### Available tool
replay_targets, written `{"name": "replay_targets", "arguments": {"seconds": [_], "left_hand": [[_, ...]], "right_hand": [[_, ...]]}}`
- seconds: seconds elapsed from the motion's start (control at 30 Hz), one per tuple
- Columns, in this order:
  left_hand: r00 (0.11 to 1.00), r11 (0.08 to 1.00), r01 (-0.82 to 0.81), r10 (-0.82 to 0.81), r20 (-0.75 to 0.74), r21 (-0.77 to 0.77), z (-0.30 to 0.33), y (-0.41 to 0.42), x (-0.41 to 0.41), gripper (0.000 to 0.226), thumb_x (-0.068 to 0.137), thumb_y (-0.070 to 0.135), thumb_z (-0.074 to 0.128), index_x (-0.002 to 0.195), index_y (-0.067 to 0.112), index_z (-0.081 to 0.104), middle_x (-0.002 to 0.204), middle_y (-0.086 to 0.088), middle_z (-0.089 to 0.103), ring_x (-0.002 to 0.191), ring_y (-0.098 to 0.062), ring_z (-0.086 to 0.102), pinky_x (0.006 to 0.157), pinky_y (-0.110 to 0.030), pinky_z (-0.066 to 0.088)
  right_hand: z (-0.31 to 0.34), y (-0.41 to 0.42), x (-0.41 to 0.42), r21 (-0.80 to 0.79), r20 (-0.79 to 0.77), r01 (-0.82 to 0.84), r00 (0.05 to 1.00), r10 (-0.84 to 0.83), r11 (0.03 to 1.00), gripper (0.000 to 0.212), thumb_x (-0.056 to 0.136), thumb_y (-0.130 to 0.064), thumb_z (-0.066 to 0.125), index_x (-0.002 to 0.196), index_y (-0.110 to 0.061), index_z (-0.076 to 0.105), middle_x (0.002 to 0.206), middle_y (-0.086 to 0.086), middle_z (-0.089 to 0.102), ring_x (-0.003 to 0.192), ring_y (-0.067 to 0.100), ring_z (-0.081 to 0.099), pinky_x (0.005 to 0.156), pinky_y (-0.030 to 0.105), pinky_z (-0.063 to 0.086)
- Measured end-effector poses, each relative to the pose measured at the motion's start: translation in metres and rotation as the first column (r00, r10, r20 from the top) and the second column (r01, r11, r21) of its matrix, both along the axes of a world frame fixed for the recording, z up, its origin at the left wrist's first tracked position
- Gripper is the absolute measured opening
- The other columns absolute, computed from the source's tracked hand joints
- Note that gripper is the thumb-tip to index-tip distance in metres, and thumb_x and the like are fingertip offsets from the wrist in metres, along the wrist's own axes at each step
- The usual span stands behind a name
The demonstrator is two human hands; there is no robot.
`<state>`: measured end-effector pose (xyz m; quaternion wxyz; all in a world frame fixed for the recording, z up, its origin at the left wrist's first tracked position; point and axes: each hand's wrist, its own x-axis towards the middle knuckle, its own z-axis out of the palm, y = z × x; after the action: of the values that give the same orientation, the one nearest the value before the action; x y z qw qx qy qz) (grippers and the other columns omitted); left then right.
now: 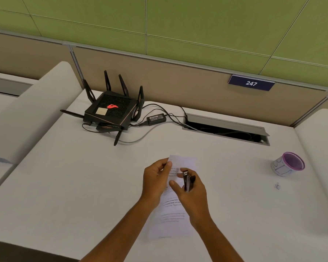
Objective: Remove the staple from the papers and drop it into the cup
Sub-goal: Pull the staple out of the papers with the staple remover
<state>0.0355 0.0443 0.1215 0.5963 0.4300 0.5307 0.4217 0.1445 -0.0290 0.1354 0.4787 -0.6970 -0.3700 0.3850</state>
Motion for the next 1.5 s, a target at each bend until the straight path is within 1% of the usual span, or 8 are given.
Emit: {"name": "replay_targets", "arguments": {"seconds": [0.13, 0.23, 0.57, 0.7, 0.93, 1.23, 1.33, 1.5], "left_hand": [[0.998, 0.999, -0.037, 0.038, 0.053, -0.017, 0.008, -0.008, 0.006, 0.026, 0.097, 0.032, 0.071, 0.122, 0.026, 0.076, 0.112, 0.009, 0.080, 0.106, -0.016, 0.076, 0.093, -0.038, 0.064], [0.994, 0.999, -0.033, 0.034, 0.101, -0.013, 0.016, -0.015, 0.009, 0.021, 0.097, 0.032, 0.071, 0.115, 0.028, 0.079, 0.110, 0.010, 0.080, 0.106, -0.015, 0.076, 0.095, -0.037, 0.063], [1.000, 0.986, 0.014, -0.019, 0.025, 0.166, 0.032, -0.030, 0.001, 0.026, 0.098, 0.034, 0.068, 0.123, 0.032, 0.075, 0.123, 0.019, 0.075, 0.117, -0.006, 0.069, 0.094, -0.027, 0.061], [0.994, 0.945, 0.048, -0.015, -0.106, 0.323, 0.033, -0.034, -0.003, 0.033, 0.094, 0.042, 0.068, 0.127, 0.038, 0.069, 0.131, 0.025, 0.067, 0.120, 0.000, 0.065, 0.094, -0.018, 0.057], [0.968, 0.870, 0.154, -0.038, -0.247, 0.468, 0.032, -0.038, 0.003, 0.046, 0.091, 0.049, 0.070, 0.135, 0.037, 0.060, 0.138, 0.022, 0.057, 0.122, -0.012, 0.061, 0.092, -0.020, 0.059], [0.948, 0.862, 0.279, -0.175, -0.267, 0.423, 0.029, -0.032, 0.012, 0.066, 0.088, 0.053, 0.074, 0.145, 0.036, 0.045, 0.144, 0.026, 0.048, 0.132, -0.007, 0.054, 0.099, -0.016, 0.055], [0.931, 0.865, 0.339, -0.252, -0.265, 0.370, 0.031, -0.029, 0.012, 0.069, 0.087, 0.049, 0.076, 0.146, 0.039, 0.041, 0.144, 0.028, 0.047, 0.133, 0.001, 0.050, 0.099, -0.013, 0.053], [0.899, 0.861, 0.421, -0.356, -0.255, 0.284, 0.029, -0.023, 0.005, 0.070, 0.088, 0.041, 0.079, 0.143, 0.048, 0.037, 0.144, 0.034, 0.045, 0.131, 0.008, 0.049, 0.096, -0.014, 0.053]], "right_hand": [[0.007, 0.001, -0.003, 0.033, 0.004, 0.020, 1.000, -0.021, 0.999, 0.049, 0.079, -0.042, 0.086, 0.123, -0.039, 0.065, 0.114, -0.024, 0.073, 0.106, -0.006, 0.067, 0.082, 0.004, 0.052], [0.011, 0.000, 0.000, 0.056, 0.001, 0.021, 1.000, -0.021, 0.998, 0.052, 0.074, -0.048, 0.085, 0.122, -0.038, 0.068, 0.106, -0.025, 0.074, 0.097, 0.003, 0.071, 0.081, 0.013, 0.057], [0.023, 0.004, 0.033, 0.001, -0.366, 0.140, 0.922, -0.130, 0.990, 0.019, 0.085, -0.009, 0.082, 0.102, -0.018, 0.080, 0.095, 0.007, 0.081, 0.086, 0.029, 0.075, 0.063, 0.033, 0.057], [0.028, 0.008, 0.050, -0.062, -0.506, 0.107, 0.854, -0.124, 0.992, 0.032, 0.083, -0.008, 0.082, 0.114, -0.013, 0.078, 0.113, 0.015, 0.078, 0.109, 0.045, 0.071, 0.097, 0.064, 0.052], [0.044, 0.011, 0.057, -0.004, -0.678, 0.099, 0.732, -0.075, 0.995, 0.035, 0.088, -0.002, 0.074, 0.122, -0.003, 0.072, 0.122, 0.019, 0.074, 0.104, 0.035, 0.073, 0.081, 0.041, 0.060], [0.048, 0.012, 0.044, 0.000, -0.645, 0.099, 0.760, -0.076, 0.995, 0.035, 0.087, -0.017, 0.079, 0.122, -0.012, 0.075, 0.117, 0.015, 0.077, 0.102, 0.034, 0.073, 0.105, 0.059, 0.049], [0.053, 0.008, 0.035, -0.013, -0.609, 0.099, 0.789, -0.086, 0.995, 0.038, 0.080, -0.033, 0.083, 0.115, -0.019, 0.079, 0.098, 0.004, 0.079, 0.086, 0.028, 0.070, 0.085, 0.049, 0.055], [0.054, 0.003, 0.034, 0.027, -0.604, 0.042, 0.796, -0.017, 0.999, 0.041, 0.080, -0.039, 0.079, 0.114, -0.016, 0.080, 0.060, -0.001, 0.057, 0.054, 0.017, 0.031, 0.059, 0.038, 0.019]]}}
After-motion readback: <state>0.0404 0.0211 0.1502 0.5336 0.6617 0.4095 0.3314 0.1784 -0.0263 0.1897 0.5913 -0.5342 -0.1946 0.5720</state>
